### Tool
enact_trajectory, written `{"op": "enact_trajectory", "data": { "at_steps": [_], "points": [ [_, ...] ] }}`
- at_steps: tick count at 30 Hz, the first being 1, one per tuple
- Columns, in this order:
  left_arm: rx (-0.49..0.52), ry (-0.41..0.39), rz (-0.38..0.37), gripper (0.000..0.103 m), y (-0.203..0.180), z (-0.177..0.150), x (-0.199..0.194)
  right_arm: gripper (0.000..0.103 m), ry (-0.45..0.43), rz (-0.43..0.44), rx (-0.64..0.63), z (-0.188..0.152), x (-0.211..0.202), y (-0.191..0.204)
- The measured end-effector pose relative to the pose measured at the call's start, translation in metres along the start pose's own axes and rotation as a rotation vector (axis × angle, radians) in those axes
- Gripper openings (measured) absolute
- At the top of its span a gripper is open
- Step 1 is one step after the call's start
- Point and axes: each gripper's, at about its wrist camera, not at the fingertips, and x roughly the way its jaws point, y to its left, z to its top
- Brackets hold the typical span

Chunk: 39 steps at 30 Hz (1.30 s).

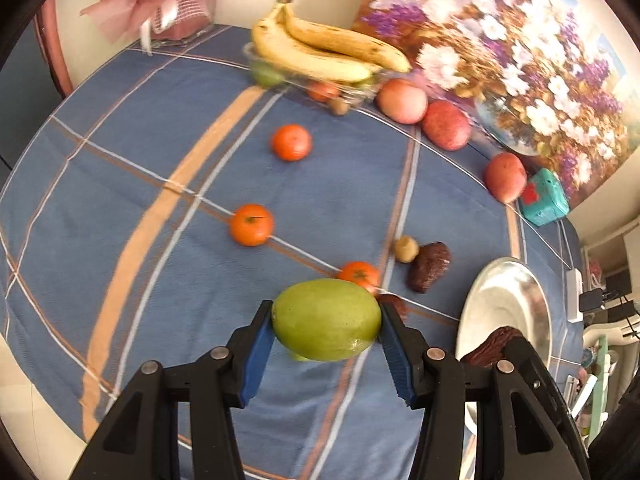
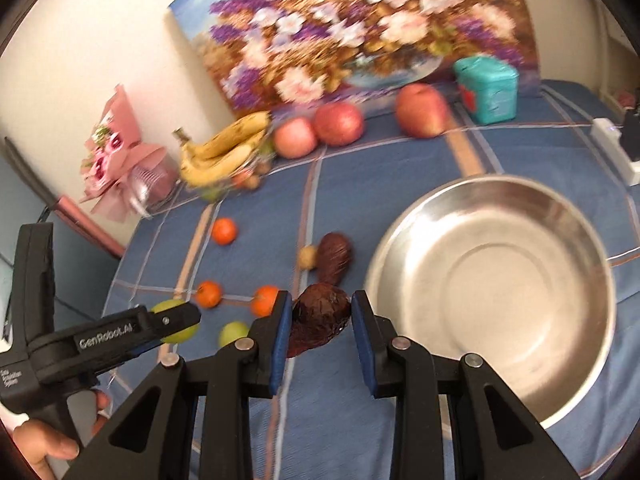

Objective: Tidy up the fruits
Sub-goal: 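Carry the pear and date over the steel plate and open both tools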

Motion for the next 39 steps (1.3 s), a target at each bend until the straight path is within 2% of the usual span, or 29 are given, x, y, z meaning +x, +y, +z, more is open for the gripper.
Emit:
{"op": "enact_trajectory", "data": {
  "at_steps": [3, 9, 13, 16, 20, 34, 39],
  "points": [
    [0.018, 0.009, -0.017, 0.055, -0.019, -0.001, 0.006, 0.031, -0.016, -0.032, 0.031, 0.007, -0.005, -0.015],
    [0.052, 0.041, -0.059, 0.055, -0.056, -0.004, 0.019, 0.031, -0.037, -0.157, 0.106, 0.018, -0.015, -0.055],
    [0.123, 0.051, -0.111, 0.055, -0.094, -0.011, 0.025, 0.032, -0.046, -0.307, 0.145, 0.017, -0.024, -0.081],
    [0.211, 0.048, -0.150, 0.055, -0.122, -0.022, 0.031, 0.032, -0.053, -0.331, 0.206, 0.016, -0.029, -0.101],
    [0.295, 0.052, -0.152, 0.055, -0.142, -0.034, 0.040, 0.032, -0.042, -0.380, 0.256, 0.013, -0.030, -0.117],
    [0.357, 0.062, -0.217, 0.055, -0.156, -0.044, 0.053, 0.032, -0.014, -0.452, 0.256, 0.007, -0.028, -0.119],
    [0.340, 0.053, -0.232, 0.060, -0.153, -0.042, 0.050, 0.032, -0.009, -0.458, 0.261, 0.007, -0.027, -0.120]
  ]
}}
